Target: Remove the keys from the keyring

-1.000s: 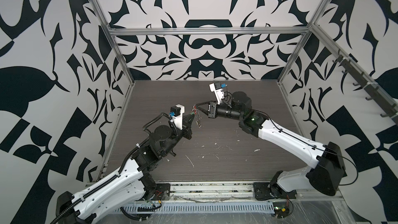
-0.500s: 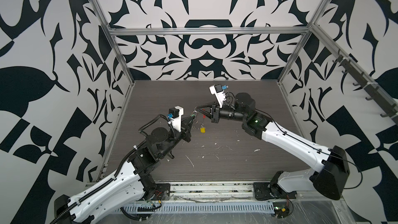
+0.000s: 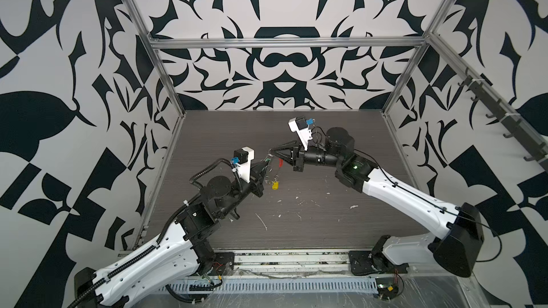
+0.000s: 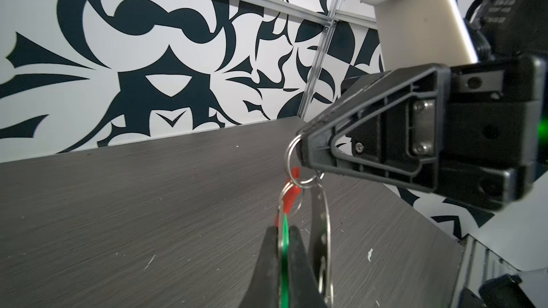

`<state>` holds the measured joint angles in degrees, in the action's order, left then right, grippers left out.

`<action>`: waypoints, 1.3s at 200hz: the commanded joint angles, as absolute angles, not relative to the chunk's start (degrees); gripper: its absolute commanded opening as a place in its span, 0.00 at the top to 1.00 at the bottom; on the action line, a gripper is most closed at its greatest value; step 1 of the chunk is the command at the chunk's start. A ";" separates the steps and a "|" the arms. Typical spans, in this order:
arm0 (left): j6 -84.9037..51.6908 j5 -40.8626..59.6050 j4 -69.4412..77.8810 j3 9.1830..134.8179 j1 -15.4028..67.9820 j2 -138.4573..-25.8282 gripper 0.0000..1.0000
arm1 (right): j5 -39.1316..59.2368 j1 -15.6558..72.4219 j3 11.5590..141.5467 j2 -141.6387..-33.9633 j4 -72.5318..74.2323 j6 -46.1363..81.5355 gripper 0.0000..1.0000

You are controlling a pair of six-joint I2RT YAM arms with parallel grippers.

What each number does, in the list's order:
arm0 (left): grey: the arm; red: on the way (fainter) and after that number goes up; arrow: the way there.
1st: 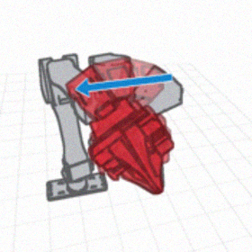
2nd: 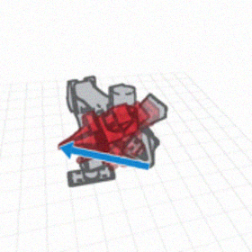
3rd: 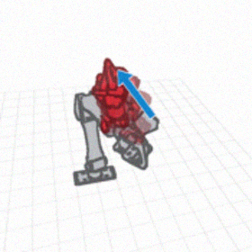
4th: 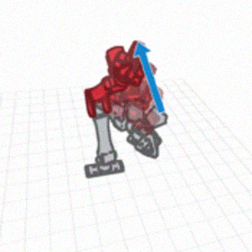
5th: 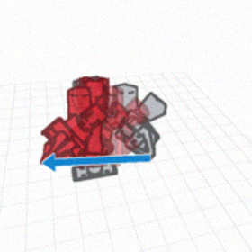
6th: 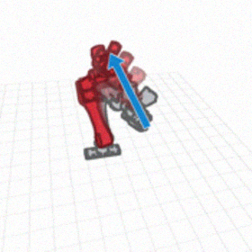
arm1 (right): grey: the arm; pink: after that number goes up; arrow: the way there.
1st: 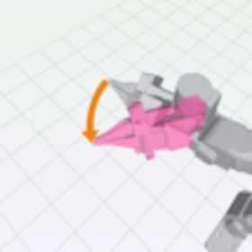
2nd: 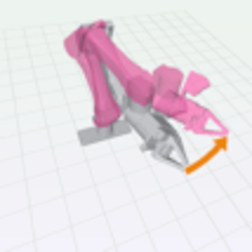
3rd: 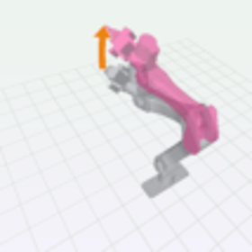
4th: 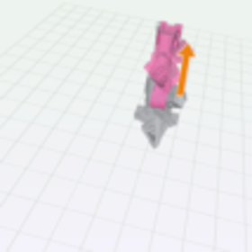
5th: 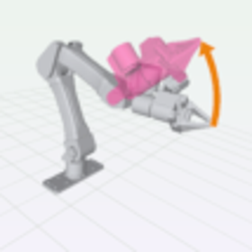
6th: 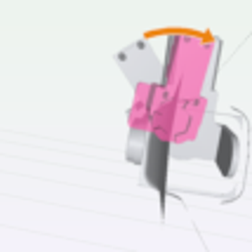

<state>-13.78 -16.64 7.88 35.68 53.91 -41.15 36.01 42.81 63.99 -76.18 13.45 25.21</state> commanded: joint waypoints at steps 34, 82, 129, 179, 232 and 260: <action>-1.24 -42.48 11.36 37.35 64.73 -45.67 1.00 | 30.45 44.98 68.82 -74.80 12.90 24.90 1.00; 9.15 -54.51 23.07 35.78 69.43 -47.68 1.00 | 26.04 45.61 67.55 -74.53 12.55 26.83 1.00; 30.29 -66.75 48.45 35.93 73.30 -58.77 1.00 | 24.13 46.05 65.84 -75.41 14.35 28.82 1.00; 37.39 -62.00 54.23 35.05 77.38 -63.58 1.00 | 26.24 45.30 66.49 -79.27 21.34 34.31 1.00; 22.12 -59.94 35.09 35.59 77.08 -61.79 1.00 | 32.27 41.83 63.18 -79.59 40.82 42.19 1.00; 20.76 -61.55 35.74 34.08 77.08 -59.96 1.00 | 32.64 40.44 60.93 -79.13 44.44 44.25 1.00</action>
